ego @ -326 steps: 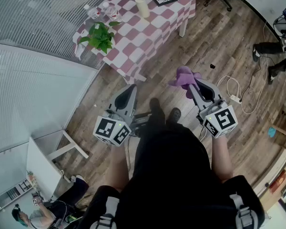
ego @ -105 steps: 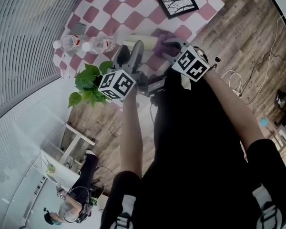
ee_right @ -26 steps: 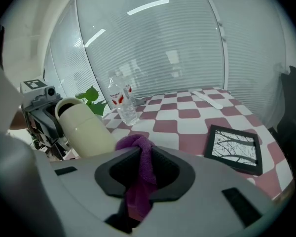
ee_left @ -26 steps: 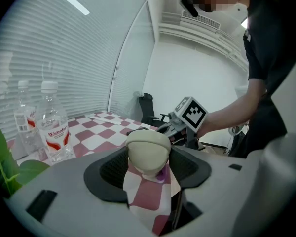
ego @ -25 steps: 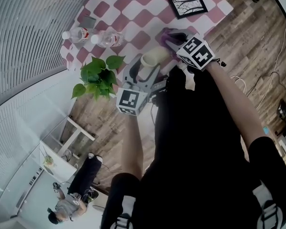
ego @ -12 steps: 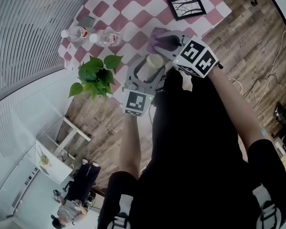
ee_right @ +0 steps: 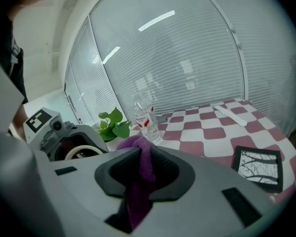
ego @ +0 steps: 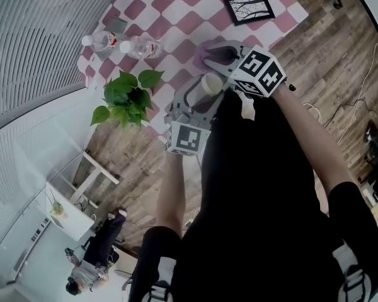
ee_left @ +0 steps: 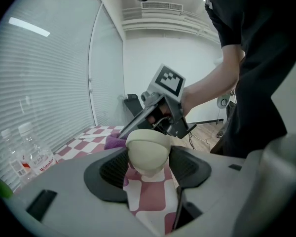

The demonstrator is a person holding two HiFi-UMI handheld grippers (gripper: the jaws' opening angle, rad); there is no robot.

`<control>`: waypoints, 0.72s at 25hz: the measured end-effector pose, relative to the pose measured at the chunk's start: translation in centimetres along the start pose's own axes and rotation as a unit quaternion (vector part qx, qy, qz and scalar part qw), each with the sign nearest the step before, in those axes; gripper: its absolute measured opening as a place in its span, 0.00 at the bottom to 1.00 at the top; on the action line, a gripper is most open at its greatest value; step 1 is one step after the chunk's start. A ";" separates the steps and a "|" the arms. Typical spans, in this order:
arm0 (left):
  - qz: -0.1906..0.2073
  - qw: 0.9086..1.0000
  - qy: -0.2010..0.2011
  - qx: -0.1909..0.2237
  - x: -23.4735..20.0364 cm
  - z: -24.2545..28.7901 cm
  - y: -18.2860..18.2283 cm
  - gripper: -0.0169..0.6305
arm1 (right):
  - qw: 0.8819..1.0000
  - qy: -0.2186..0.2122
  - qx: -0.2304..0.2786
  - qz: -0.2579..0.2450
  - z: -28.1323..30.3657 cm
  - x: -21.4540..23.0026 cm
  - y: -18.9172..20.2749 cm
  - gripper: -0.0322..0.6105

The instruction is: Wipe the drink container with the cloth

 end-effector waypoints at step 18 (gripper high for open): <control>0.055 0.998 0.005 -0.008 1.5 0.3 -0.5 0.46 | 0.991 0.079 -0.069 0.082 2.0 7.5 6.1 0.18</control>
Point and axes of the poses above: the fingertips, and each gripper's own axes: z forward along the fingers, x to its right, y out of its underside, the point moved 9 cm from there along -z, backward along the fingers, and after that the axes turned 9 degrees about z, right-handed, at the moved point
